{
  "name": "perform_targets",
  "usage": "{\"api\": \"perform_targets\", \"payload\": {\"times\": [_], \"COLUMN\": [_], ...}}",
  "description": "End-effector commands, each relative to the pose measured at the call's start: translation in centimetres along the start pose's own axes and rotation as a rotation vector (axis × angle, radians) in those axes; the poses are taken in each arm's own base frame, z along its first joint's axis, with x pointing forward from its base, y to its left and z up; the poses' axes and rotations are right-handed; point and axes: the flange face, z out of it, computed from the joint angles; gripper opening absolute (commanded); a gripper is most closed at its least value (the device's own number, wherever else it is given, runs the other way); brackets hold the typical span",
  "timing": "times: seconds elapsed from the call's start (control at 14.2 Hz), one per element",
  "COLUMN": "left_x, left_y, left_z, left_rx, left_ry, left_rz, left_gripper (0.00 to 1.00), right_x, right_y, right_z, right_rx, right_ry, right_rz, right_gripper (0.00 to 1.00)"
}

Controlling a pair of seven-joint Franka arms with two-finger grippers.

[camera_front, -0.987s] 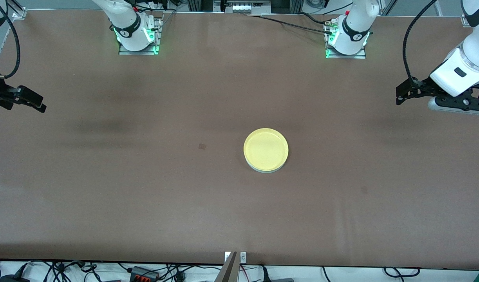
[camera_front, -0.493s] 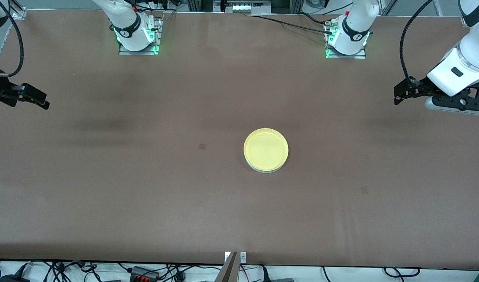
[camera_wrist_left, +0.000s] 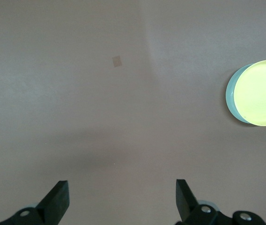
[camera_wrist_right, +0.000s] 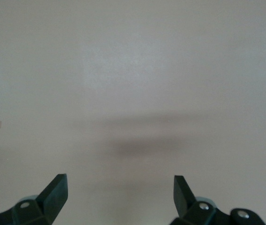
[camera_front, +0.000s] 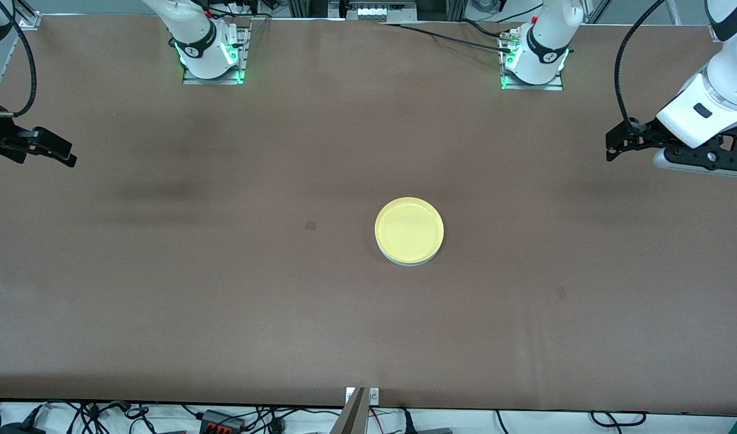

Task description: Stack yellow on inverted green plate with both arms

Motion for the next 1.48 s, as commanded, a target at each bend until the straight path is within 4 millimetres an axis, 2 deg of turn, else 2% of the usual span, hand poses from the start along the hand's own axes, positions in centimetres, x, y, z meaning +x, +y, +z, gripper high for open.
{"api": "perform_targets", "payload": {"times": [0.0, 0.56, 1.41], "left_x": [-0.25, -0.25, -0.27], "left_y": [0.15, 0.15, 0.23], "left_z": [-0.82, -0.82, -0.79], "left_rx": [0.016, 0.016, 0.016], "left_ry": [0.001, 0.001, -0.002], "left_rz": [0.023, 0.023, 0.024], "left_gripper": [1.0, 1.0, 1.0], "right_x": [-0.73, -0.33, -0.22], "right_y": [0.18, 0.19, 0.02], "right_z": [-0.53, 0.3, 0.44], "right_rx": [-0.011, -0.014, -0.014], "right_ry": [0.007, -0.005, -0.005], "right_rz": [-0.019, -0.02, -0.021], "right_gripper": [1.0, 1.0, 1.0]}}
